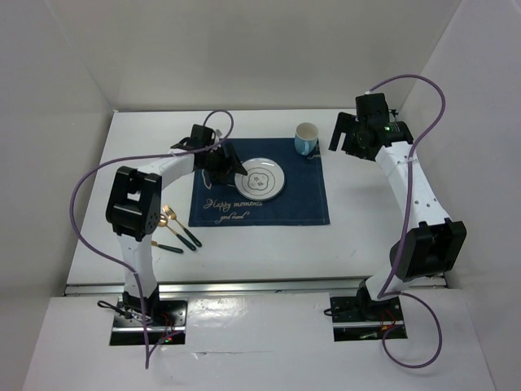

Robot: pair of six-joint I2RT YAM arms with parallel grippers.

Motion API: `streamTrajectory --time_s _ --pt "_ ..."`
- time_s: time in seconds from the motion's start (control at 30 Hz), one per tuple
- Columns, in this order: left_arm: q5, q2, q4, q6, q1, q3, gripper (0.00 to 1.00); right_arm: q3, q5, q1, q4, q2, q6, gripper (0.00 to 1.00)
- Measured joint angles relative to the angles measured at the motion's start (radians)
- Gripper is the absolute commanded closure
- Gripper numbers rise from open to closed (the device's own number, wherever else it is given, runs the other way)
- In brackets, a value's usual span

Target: Set the dinner table for one person

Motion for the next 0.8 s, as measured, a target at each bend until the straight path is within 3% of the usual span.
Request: streamTrajectory --time_s 0.07,0.13,0.3,0.53,0.8 --pt "-0.024 0.000 -0.041 0.014 -0.007 0.025 0.12 0.000 -0.012 0.000 0.000 0.000 -0.001 0.08" --pt "-0.060 -0.006 -0.086 0.036 -0.013 0.047 0.00 0.006 -0.027 0.003 -0.002 0.000 -0.005 0.08" --pt "-0.211 -0.095 -0.240 0.092 -0.022 0.074 0.00 0.049 -0.057 0.071 -0.004 0.012 -0.016 0.08" --pt "-0.488 -0.393 -0.480 0.132 0.011 0.117 0.00 0.053 -0.128 0.426 0.068 0.085 -0.007 0.09" --pt "-0.606 -0.681 -0.692 0.107 0.262 0.076 0.00 -0.006 -0.212 0.784 0.278 0.259 0.019 0.17"
